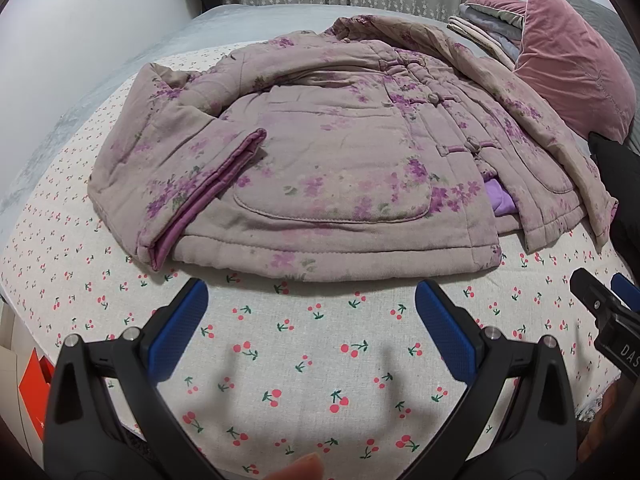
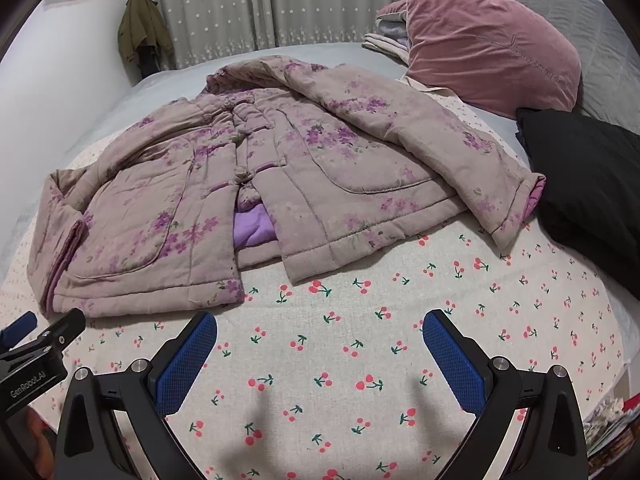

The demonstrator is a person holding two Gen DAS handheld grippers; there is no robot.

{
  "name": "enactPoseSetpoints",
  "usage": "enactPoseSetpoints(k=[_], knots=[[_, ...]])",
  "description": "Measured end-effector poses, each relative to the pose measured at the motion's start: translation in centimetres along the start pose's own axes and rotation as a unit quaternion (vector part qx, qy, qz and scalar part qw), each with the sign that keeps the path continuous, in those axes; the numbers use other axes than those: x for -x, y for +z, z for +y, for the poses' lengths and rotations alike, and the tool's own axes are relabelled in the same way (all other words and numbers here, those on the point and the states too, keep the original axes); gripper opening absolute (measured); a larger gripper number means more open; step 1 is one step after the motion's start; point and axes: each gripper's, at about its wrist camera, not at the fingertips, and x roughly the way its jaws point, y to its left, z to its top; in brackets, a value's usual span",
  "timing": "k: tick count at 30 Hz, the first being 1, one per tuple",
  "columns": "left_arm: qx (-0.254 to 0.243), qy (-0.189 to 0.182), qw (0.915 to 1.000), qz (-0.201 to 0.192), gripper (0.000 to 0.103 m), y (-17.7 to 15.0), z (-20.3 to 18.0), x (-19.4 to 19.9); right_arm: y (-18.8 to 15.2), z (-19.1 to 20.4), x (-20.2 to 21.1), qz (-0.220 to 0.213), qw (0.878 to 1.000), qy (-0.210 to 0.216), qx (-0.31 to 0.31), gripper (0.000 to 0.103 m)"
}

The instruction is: Fold large clothes

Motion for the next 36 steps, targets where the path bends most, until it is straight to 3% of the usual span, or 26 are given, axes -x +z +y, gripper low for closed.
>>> enactPoseSetpoints(k=[36], knots=[[0.0,-0.003,1.0,0.0,0.103,-0.19,-0.05,-0.01,-0.11,-0.04,-0.06,0.003,1.0,0.001,-0.001,0.103]])
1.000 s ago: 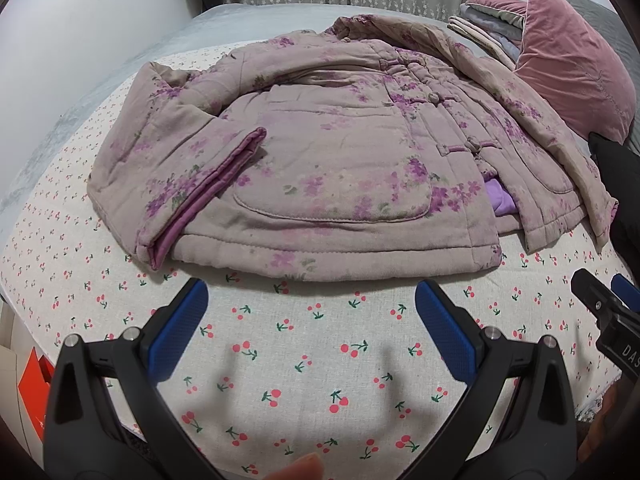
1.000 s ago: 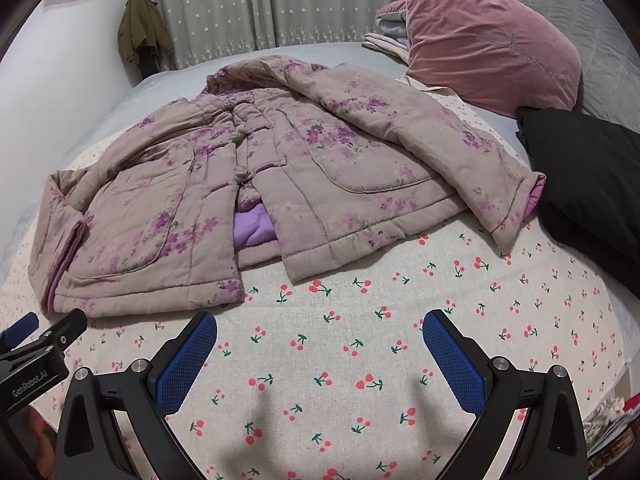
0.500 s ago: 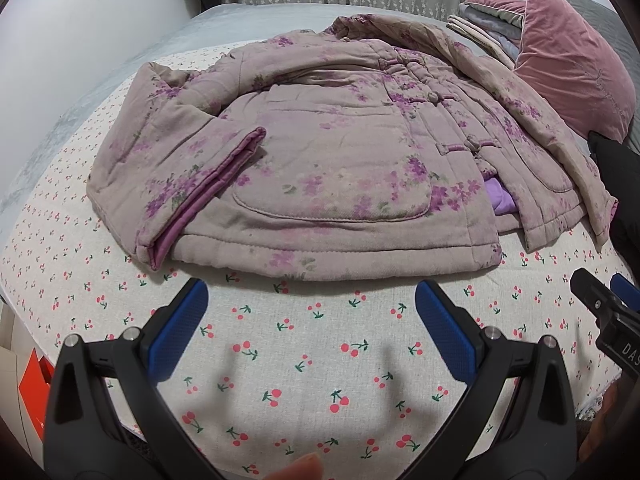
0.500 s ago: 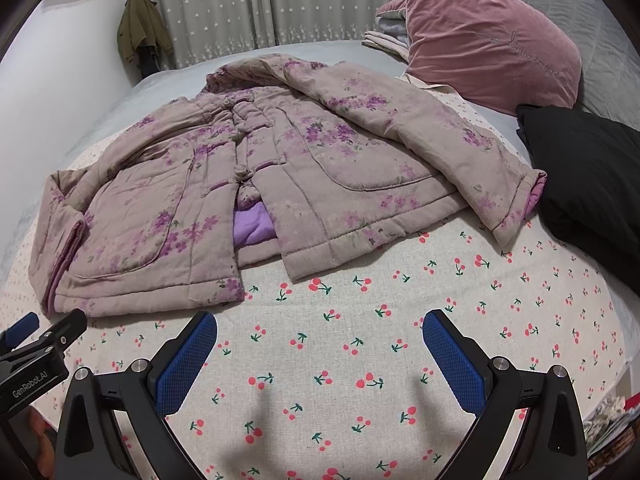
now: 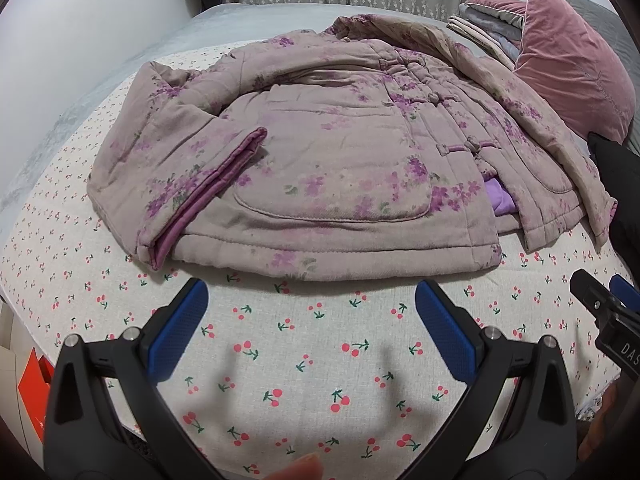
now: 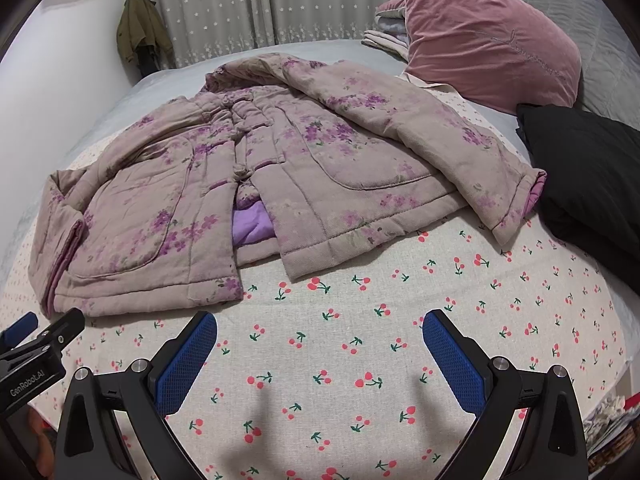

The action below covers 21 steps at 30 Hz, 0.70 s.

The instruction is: Fold large clothes

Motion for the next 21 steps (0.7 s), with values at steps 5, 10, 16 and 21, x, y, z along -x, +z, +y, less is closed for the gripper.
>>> enactPoseSetpoints(k=[5,10,16,21], knots=[[-0.001,-0.002,1.0,0.002,0.103,-0.05,0.01,-0.06,-0.06,0.08,-0.01,0.001,1.0,0.0,0.001,0.103],[-0.001,-0.002,1.0,0.002,0.103,-0.1,0.02,-0.07,-0.06,0.08,-0.06,0.002,1.0,0.0,0.001,0.103],[-0.001,-0.001,1.0,0.003,0.103,-0.07,0.02,-0.07,-0.12,0.08,-0.04,0.002,1.0,0.0,0.001,0.103],[-0.001,-0.001,1.0,0.003,0.103,-0.1,0.08,-0.12,-0.09,0.07,-0.13,0.002,1.0,-0.001,0.001,0.103]])
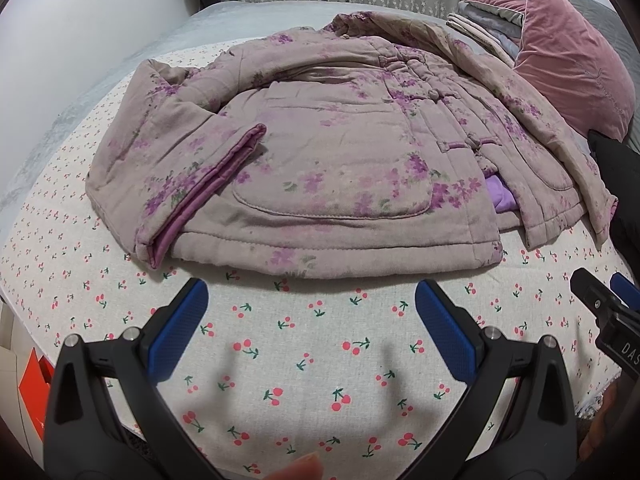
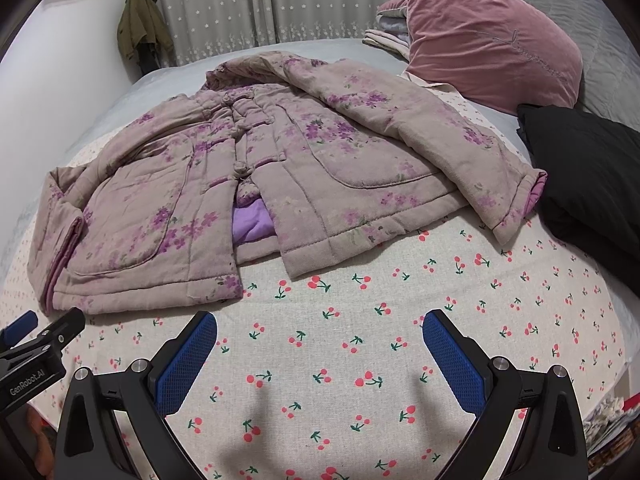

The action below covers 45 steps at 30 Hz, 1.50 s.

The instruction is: Fold large clothes

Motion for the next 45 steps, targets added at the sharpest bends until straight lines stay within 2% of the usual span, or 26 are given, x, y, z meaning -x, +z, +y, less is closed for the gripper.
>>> enactPoseSetpoints(k=[16,18,20,23,28,30,34,39,42,45], knots=[[0.006,0.004,1.0,0.002,0.103,0.6,0.8,-0.8,0.1,-0.3,-0.1,0.004,1.0,-0.004,-0.001,0.103],[0.018,-0.004,0.9998,-0.009,0.103,1.0,1.4,-0.9,0.4,-0.5,-0.5,0.007,1.0,-0.007,-0.001,0.103],[0.026,-0.034,0.9991,0.008,0.103,1.6,2.2,-1.6,0.6,-0.9,-0.8,0.008,1.0,-0.01,-0.004,0.103],[0.025,-0.067,0.9969,0.033,0.103,2.8,3.2,-2.5,1.0,-2.0,-1.4,0.003,1.0,0.016,-0.011,0.103],[0.049,-0.062,0.9961,0.038,0.103,4.8,6.1,-3.3,2.8,-4.9,-3.4,0.019,0.996,0.059,-0.056,0.103],[0.074,-0.084,0.9926,0.047,0.103,5.4,8.0,-4.4,3.6,-6.3,-4.2,0.028,0.994,0.072,-0.081,0.103],[0.088,-0.083,0.9907,0.062,0.103,5.7,9.7,-6.5,5.0,-9.1,-6.4,0.051,0.987,0.075,-0.131,0.103],[0.115,-0.108,0.9862,0.048,0.102,4.5,11.2,-5.7,5.2,-12.7,-10.0,0.087,0.963,0.099,-0.234,0.103],[0.108,-0.092,0.9888,0.046,0.102,3.9,11.7,-5.0,5.3,-13.4,-10.1,0.064,0.96,0.109,-0.251,0.103],[0.112,-0.085,0.9866,0.083,0.102,3.0,12.3,-6.5,5.6,-13.3,-10.5,0.05,0.951,0.137,-0.272,0.103]])
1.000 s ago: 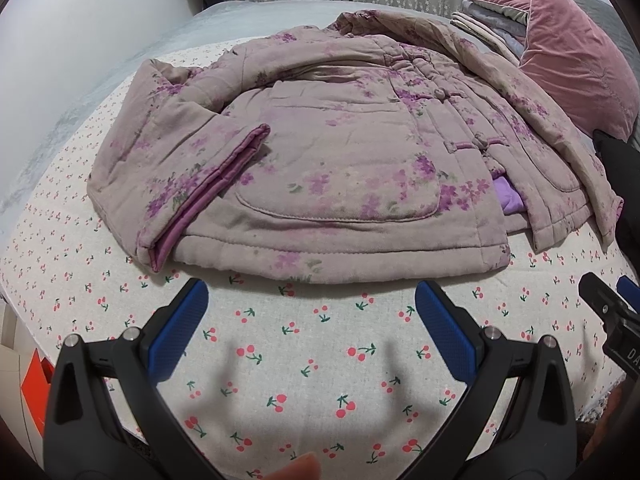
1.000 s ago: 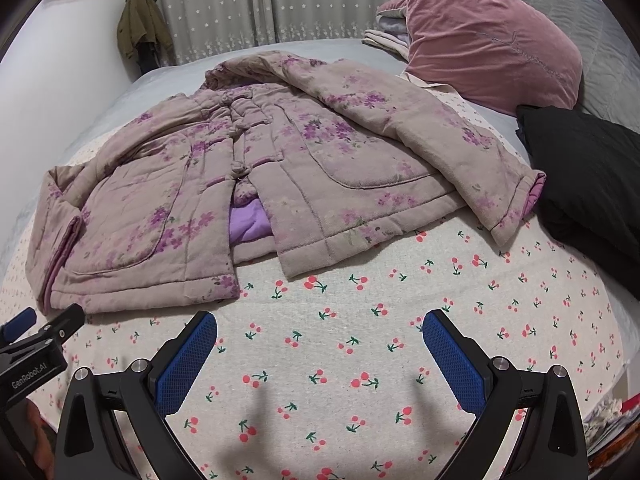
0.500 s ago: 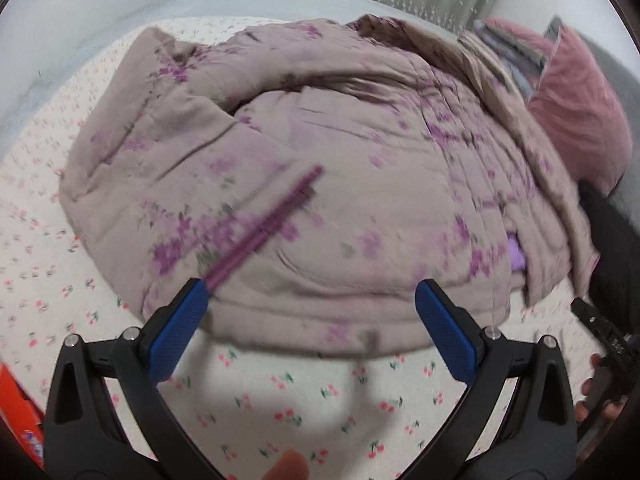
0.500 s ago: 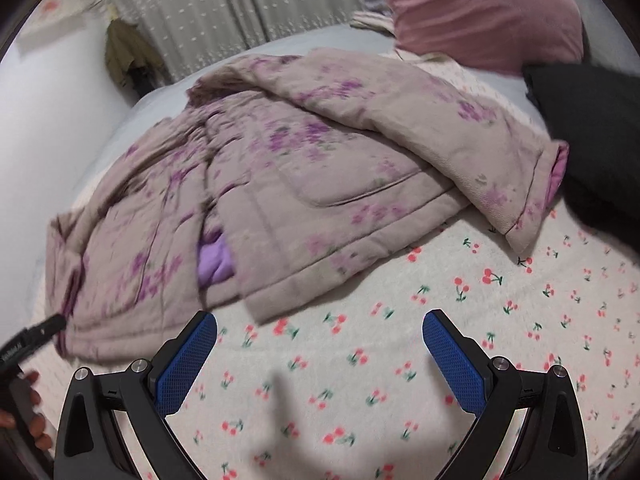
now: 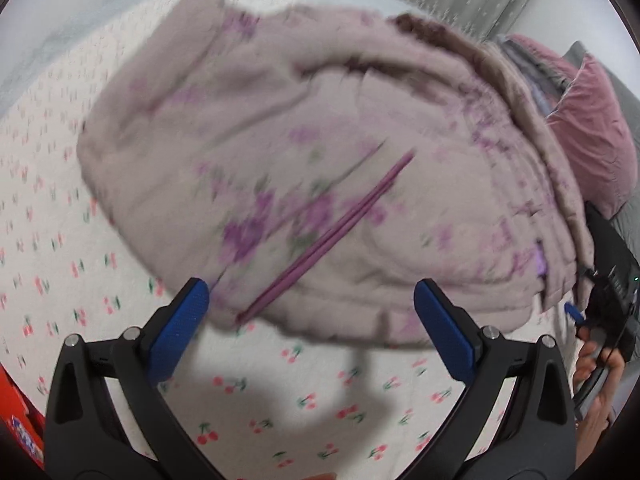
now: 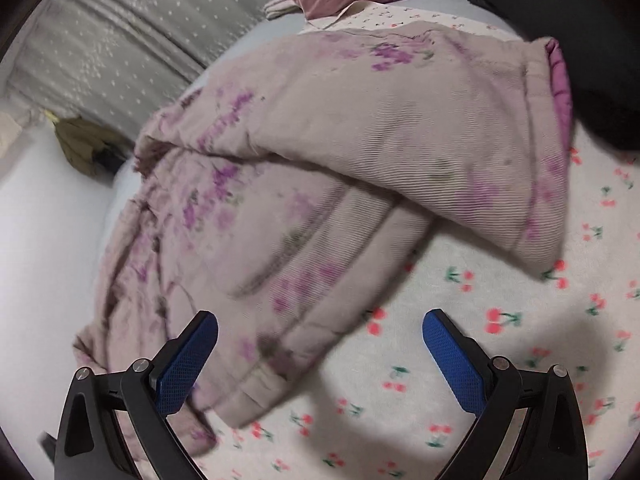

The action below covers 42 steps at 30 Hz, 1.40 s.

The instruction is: Fold large clothes

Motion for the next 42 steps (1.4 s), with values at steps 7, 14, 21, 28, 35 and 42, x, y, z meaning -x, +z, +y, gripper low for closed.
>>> enactPoseSetpoints(k=[7,14,21,28,35,42], knots=[[-0.009,-0.04,0.9991,-0.01,0.102,-0.2,-0.3,-2.5,1.2,1.2,-2.6,-0.013,0.996,0.076,-0.034,0.088],[-0.003,-0.086,0.9924,-0.088,0.052,3.4,-1.4,-4.1,2.7,1.6,-4.7,-0.053,0.996,0.074,-0.018,0.029],[0.049,-0.13,0.976,-0.167,0.015,4.3,0.5,2.9,1.8,5.3,2.0,-0.104,0.983,0.152,0.025,0.015],[0.0,-0.09,0.9711,-0.221,0.015,2.4,2.7,10.4,-3.9,11.8,8.3,-0.105,0.975,0.116,0.155,0.014],[-0.096,-0.012,0.9928,-0.071,0.021,0.0,3.5,3.9,-8.0,12.1,6.7,-0.03,0.971,0.031,0.235,0.019],[-0.139,0.0,0.9861,-0.091,0.06,-0.6,4.2,4.1,-11.4,11.5,3.5,0.05,0.935,-0.051,0.348,0.044]])
